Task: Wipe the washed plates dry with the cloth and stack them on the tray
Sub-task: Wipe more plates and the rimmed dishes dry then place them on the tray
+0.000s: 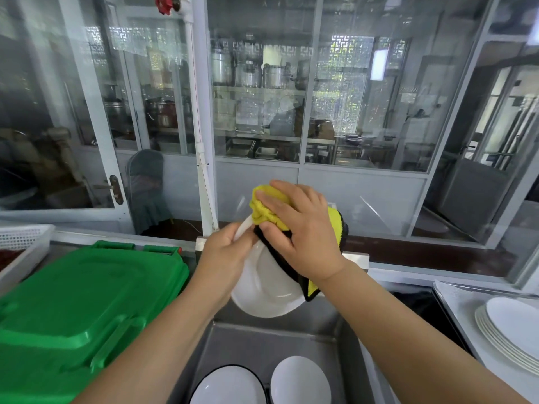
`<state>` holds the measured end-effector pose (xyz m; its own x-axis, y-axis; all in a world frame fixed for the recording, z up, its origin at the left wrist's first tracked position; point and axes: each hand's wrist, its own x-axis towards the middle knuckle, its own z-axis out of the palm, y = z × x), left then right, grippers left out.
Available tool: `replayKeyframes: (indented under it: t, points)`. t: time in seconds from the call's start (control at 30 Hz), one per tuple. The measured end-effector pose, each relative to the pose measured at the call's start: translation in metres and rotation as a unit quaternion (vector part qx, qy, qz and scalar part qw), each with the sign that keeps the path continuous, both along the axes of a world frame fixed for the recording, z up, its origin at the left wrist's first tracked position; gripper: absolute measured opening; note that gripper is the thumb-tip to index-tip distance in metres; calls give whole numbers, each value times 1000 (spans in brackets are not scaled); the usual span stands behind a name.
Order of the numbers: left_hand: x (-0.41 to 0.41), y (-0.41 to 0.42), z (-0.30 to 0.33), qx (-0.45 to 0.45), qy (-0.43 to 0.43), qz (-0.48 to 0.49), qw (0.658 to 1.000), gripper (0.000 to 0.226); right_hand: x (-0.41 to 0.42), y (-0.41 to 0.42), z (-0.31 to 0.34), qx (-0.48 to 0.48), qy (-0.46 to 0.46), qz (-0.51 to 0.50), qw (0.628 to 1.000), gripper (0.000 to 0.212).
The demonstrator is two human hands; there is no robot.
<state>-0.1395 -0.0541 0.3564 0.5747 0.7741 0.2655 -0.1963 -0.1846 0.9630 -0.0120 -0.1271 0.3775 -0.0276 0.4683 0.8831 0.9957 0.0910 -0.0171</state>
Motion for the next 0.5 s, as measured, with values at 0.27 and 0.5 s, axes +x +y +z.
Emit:
replayKeyframes:
  t: [0.27, 0.5]
  points:
    - [-16, 2, 14, 17, -89, 34, 995, 16, 20, -10, -13, 58, 361, 72, 928, 36]
    - [-11, 4, 15, -37, -147, 3, 988, 26, 20, -18, -25, 74, 501, 139, 851, 63]
